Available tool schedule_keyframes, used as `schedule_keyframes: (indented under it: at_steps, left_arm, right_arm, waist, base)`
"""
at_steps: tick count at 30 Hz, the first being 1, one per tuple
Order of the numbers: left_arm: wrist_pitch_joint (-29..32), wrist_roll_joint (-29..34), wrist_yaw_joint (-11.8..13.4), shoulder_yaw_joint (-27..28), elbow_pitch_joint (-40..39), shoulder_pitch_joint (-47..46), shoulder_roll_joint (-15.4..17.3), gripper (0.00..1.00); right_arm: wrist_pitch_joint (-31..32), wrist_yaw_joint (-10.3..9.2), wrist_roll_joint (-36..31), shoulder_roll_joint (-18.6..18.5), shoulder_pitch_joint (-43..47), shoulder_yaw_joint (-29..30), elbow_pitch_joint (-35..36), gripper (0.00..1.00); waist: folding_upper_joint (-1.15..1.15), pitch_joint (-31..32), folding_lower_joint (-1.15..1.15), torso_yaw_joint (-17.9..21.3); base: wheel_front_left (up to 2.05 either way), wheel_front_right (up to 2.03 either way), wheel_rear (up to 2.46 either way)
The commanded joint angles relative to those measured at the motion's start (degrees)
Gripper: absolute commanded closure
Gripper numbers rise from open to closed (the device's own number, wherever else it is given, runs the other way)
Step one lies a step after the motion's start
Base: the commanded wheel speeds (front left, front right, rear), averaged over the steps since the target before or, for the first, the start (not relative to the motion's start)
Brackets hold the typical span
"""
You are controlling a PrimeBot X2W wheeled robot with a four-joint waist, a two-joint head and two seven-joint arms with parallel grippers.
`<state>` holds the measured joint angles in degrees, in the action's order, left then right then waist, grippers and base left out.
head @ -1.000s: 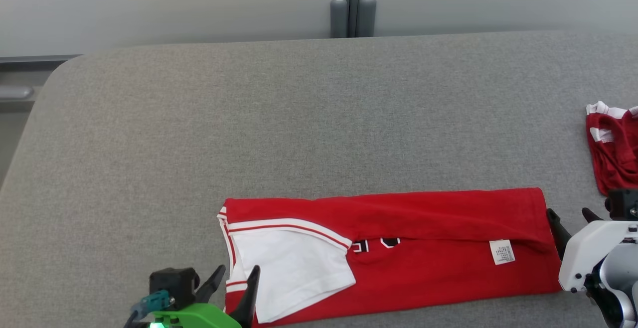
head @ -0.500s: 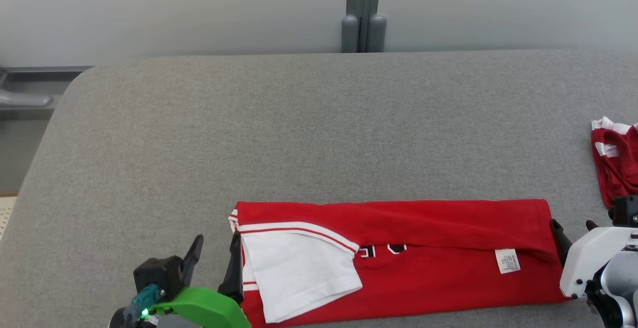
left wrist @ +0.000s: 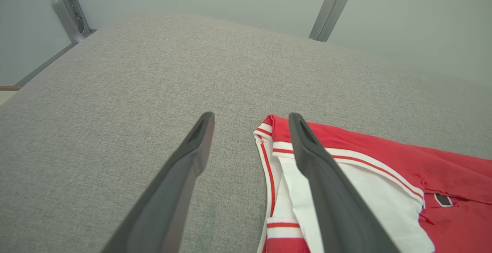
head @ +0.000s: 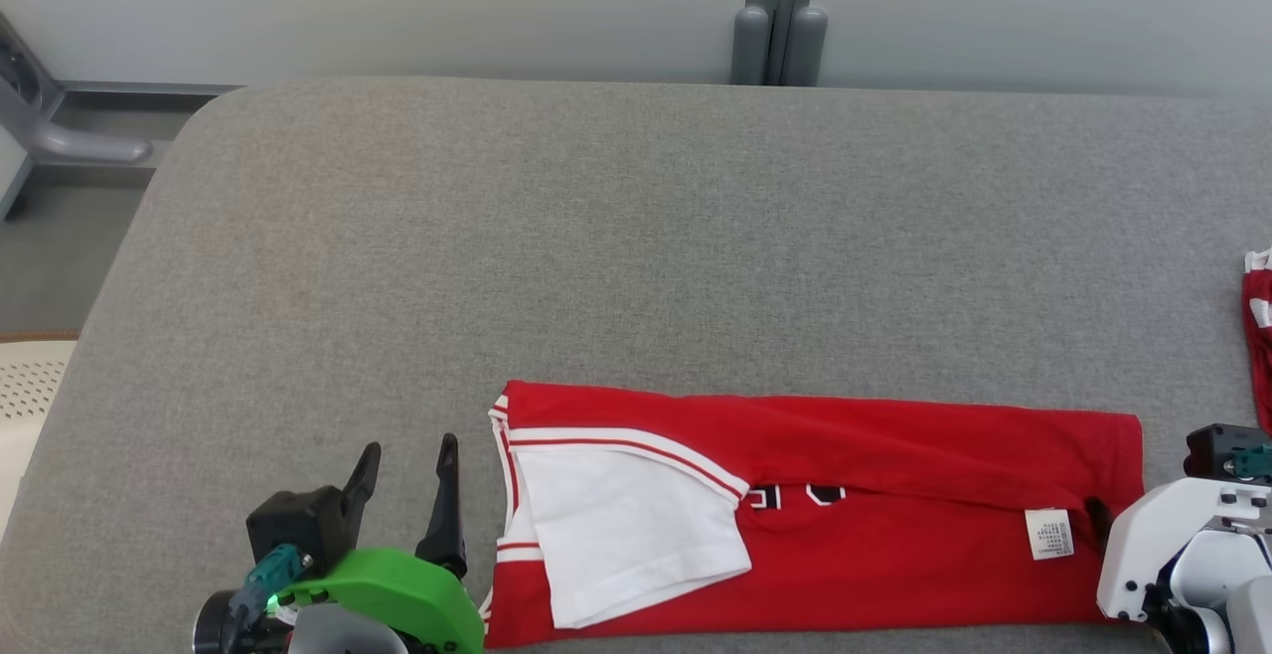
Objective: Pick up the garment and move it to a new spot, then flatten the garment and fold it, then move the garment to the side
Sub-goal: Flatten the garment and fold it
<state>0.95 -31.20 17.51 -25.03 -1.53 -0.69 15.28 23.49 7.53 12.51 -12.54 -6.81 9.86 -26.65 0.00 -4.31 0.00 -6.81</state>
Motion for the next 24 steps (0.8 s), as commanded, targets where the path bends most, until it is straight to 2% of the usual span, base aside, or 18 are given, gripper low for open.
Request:
schedule_keyframes:
  at_steps: [1,2,10,17,24]
  left_arm:
    - [0.13,0.19,0.40,0.23,-0.29,-0.86,0.54,0.00]
    - [0.16,0.17,0.57,0.27,-0.41,-0.77,0.59,0.00]
    - [0.14,-0.21,1.13,0.20,-0.70,0.88,0.64,0.00]
    - [-0.14,-0.57,1.13,-0.26,-0.37,1.50,0.13,0.00]
    - [-0.10,-0.73,1.02,-1.13,0.47,1.91,-0.36,0.00]
  right_arm:
    - [-0.14,-0.10,-0.10,0.30,-0.24,-0.61,-1.77,0.95]
    - [-0.37,-0.10,-0.09,0.34,-0.47,-0.76,-2.46,1.00]
    - [-2.94,-0.17,0.75,-2.15,-3.73,0.42,-5.46,1.00]
    - [-1.97,-0.12,1.36,-6.02,-2.64,3.32,-2.92,1.00]
    - [0.62,-0.10,6.35,-4.07,-0.93,2.52,2.92,1.00]
  waist:
    - [0.00,0.20,0.00,0.00]
    - [0.00,0.35,0.00,0.11]
    - [0.00,2.25,0.00,3.21]
    - [0.00,3.80,0.00,6.98]
    - [0.00,5.08,0.00,9.07]
  base:
    - [0.00,0.00,0.00]
    - [0.00,0.00,0.00]
    - [0.00,0.00,0.00]
    - [0.00,0.00,0.00]
    - [0.00,0.00,0.00]
